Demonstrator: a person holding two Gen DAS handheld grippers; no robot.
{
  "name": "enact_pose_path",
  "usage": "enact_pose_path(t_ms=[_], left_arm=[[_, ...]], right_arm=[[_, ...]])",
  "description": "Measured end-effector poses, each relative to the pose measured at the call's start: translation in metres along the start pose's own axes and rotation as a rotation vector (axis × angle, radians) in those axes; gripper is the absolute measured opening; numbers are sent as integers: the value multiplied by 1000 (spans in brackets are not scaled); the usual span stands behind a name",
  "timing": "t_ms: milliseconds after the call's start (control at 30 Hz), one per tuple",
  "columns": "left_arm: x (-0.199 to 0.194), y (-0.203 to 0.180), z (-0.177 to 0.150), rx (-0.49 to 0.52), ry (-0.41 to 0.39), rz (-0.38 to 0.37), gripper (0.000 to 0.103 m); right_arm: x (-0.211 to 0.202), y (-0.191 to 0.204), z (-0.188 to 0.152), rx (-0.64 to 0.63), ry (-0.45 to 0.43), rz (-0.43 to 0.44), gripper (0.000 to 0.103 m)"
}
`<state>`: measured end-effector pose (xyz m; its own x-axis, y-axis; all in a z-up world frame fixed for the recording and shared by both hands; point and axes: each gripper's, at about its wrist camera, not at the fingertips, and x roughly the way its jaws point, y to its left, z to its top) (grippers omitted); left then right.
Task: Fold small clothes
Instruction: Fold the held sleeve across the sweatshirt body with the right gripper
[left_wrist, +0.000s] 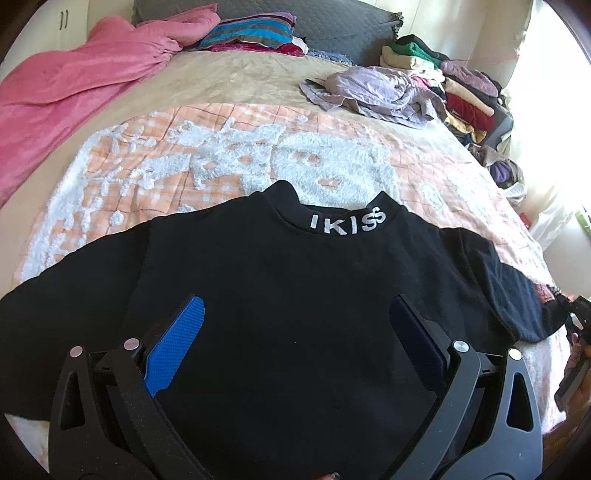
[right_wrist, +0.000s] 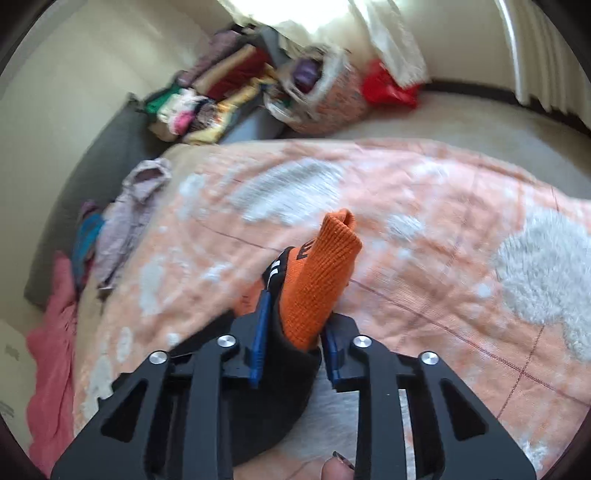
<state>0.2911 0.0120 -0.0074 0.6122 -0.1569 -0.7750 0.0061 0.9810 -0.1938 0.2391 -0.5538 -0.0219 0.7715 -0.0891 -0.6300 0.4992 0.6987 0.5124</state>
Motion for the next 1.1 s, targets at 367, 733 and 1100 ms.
enact_pose_path(t_ms=[367,733,1100], left_arm=[[-26,23,3,-59,3,-62,94],[-38,64,-9,-121,13,-125,94],[-30,101,-15,-288,57,-275,94]], right_arm=[[-62,109,-23,-250,-70,216,15],[-82,208,-94,-439,11,386,15],[-79,280,-181,-596,139,475,15]])
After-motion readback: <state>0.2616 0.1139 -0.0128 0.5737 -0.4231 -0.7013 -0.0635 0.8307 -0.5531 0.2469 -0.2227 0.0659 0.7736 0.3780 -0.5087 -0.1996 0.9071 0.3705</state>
